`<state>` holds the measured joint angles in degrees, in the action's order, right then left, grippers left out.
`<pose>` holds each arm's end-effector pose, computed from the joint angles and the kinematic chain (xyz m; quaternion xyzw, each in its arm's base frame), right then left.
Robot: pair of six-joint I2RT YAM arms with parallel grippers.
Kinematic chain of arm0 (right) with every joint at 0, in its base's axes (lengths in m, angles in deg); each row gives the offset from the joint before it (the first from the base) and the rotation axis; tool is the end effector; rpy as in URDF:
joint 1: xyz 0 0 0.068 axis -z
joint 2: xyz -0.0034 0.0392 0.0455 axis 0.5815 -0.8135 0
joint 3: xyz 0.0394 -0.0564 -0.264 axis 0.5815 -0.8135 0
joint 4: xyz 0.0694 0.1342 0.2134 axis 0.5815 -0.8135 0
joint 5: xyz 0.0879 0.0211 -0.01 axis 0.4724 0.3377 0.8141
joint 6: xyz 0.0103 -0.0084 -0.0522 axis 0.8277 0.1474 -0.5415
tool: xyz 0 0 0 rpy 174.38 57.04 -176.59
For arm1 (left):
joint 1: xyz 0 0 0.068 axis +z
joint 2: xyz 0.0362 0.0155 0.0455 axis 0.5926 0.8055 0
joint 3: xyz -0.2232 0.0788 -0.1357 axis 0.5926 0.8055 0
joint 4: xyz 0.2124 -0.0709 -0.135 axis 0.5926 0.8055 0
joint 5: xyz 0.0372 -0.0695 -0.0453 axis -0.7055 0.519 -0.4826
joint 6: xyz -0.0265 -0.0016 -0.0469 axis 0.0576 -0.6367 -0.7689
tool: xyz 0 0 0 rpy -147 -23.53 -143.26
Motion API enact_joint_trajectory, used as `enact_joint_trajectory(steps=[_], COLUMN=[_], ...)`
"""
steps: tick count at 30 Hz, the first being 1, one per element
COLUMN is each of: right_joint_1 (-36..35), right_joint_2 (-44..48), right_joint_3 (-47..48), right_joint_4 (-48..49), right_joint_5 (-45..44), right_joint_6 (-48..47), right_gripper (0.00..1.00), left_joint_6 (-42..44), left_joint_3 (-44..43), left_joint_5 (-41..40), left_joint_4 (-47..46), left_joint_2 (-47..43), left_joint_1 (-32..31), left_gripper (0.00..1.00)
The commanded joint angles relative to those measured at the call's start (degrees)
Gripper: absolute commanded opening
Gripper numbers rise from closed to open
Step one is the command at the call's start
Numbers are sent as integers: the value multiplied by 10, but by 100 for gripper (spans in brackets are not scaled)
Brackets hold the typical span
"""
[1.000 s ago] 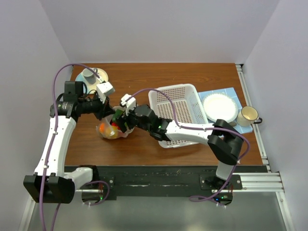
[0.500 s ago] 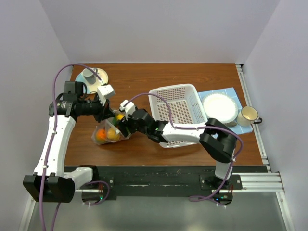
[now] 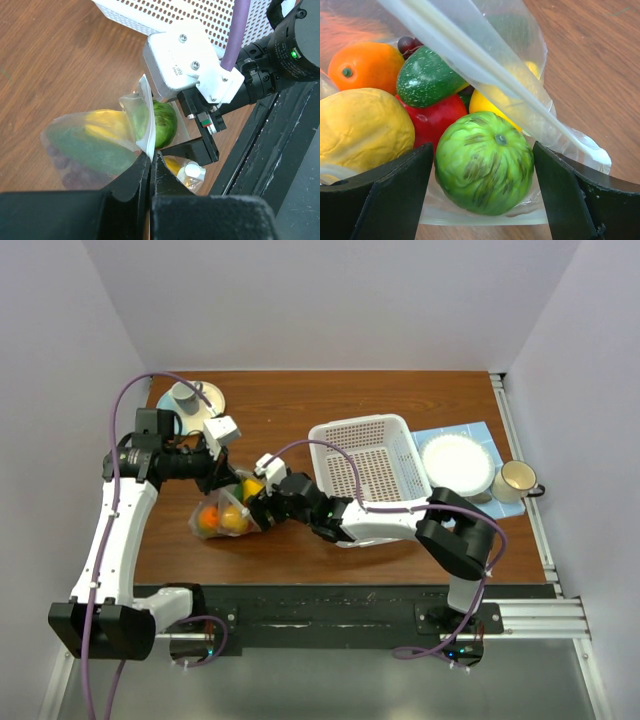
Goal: Open the zip-top bag and remove the fake food
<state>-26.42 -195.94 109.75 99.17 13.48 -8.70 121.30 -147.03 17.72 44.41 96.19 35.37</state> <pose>0.1997 0.3650 0.2053 -0.3341 0.7604 0.2779 0.4827 0.2052 -0.0292 0.3528 0.3745 0.8010 -0.2812 0.3728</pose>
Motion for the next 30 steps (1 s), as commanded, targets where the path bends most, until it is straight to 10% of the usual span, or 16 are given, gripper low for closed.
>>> enact_joint_trajectory(steps=[1,6,12,30], right_joint_1=[5,3,0,0], right_joint_2=[-6,-12,6,233], right_joint_3=[-25,-35,-56,-85], right_joint_4=[-55,-67,-62,-48], right_joint_5=[6,19,22,6], right_joint_6=[11,11,8,-24], right_gripper=[86,76,38,34], left_joint_6=[-3,-6,-17,-17], left_joint_3=[-24,-17,61,128], left_joint_5=[39,35,28,10], left_joint_4=[-35,-49,-106,-165], left_joint_2=[-8,-11,-9,21], left_joint_1=[-1,-1,-2,-2], left_gripper=[0,0,0,0])
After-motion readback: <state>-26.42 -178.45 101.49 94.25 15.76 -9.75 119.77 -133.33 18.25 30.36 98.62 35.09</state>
